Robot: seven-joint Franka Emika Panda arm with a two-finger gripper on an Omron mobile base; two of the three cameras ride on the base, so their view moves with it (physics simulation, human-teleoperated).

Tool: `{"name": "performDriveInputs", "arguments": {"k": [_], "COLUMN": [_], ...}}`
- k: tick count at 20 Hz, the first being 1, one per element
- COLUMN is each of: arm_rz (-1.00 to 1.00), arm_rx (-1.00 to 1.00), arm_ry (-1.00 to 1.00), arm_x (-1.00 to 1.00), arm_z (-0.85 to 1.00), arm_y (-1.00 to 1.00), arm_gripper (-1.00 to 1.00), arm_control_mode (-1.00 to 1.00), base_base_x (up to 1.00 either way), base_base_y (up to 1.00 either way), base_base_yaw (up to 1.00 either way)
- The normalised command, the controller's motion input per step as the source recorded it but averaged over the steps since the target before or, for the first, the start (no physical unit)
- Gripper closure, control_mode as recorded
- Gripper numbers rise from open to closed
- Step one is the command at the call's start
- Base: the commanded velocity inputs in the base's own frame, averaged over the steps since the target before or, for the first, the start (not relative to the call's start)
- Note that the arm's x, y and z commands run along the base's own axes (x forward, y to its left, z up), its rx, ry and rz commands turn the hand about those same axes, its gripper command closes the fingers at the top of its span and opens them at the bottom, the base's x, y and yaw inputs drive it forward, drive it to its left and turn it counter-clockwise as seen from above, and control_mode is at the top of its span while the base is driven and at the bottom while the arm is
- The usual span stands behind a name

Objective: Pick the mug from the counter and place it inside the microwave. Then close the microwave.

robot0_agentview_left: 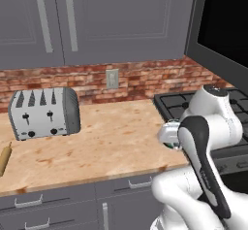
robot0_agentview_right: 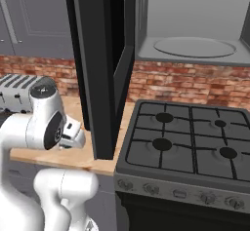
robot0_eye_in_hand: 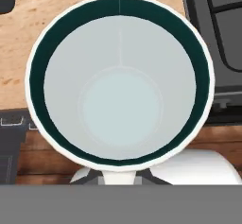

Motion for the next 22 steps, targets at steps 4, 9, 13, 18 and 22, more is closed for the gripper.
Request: {"name": "performDriveInputs", "arguments": {"k": [4, 9, 13, 18, 22], "arm_rz": [0.0, 0.0, 0.0, 0.0, 0.0], "arm_rx": [0.0, 0.0, -0.01, -0.05, 0.0], "arm_ry": [-0.02, -0.07, -0.05, -0.01, 0.0], "arm_x": [-0.84, -0.8, -0.4, -0.01, 0.01], "arm_z": [0.67, 0.54, 0.65, 0.46, 0.02], "arm_y": [-0.1, -0.01, 0.0, 0.0, 0.0], "arm_gripper": [1.0, 1.0, 1.0, 1.0, 1.0], "arm_control_mode": [-1.0, -1.0, -1.0, -1.0, -1.0], "base_base_x": [0.0, 0.0, 0.0, 0.0, 0.0], "base_base_y": [0.0, 0.0, 0.0, 0.0, 0.0], "base_base_yaw": [0.0, 0.0, 0.0, 0.0, 0.0]}}
